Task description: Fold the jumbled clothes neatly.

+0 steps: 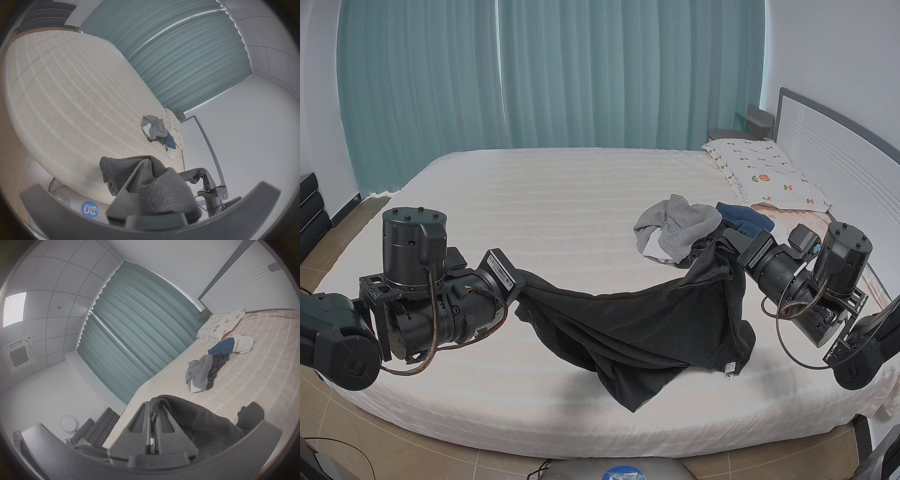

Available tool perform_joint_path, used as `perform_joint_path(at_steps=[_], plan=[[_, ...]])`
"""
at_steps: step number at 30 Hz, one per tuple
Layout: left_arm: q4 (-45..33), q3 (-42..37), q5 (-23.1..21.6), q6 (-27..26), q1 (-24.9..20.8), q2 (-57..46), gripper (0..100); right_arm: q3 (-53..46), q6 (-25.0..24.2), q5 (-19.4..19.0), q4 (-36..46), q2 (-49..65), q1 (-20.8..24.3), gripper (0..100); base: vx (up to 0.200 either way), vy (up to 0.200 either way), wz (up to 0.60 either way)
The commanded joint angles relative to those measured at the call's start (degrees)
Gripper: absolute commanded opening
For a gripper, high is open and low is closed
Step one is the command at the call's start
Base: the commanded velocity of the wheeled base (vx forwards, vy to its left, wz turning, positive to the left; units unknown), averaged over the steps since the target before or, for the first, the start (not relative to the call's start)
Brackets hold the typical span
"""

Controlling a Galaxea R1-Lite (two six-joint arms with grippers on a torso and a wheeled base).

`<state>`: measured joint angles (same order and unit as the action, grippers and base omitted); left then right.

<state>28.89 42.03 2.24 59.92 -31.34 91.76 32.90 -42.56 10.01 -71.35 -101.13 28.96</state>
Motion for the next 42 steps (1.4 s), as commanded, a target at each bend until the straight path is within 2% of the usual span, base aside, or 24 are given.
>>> perform_joint_path(at_steps=[1,15,33,42], plan=[[0.1,0.2,0.0,0.0,0.6,0.0,0,-0.1,0.0,-0.1,0.0,0.1,0.0,0,0.0,0.2,0.0],[2.1,-0.1,0.0,-0.1,2.0,-3.3,0,-0.8,0.1,0.1,-1.9,0.8,1.5,0,0.0,0.2,0.0],[2.0,0.1,-0.1,-0.1,2.4,-1.1,0,-2.4,0.5,0.0,-4.0,0.9,2.0,0,0.0,0.2,0.0],[1.3,-0.9,-4.1,-0.2,1.0,-0.2,0,-4.1,1.5,-0.3,-4.0,1.2,2.1,0,0.0,0.0,0.0]])
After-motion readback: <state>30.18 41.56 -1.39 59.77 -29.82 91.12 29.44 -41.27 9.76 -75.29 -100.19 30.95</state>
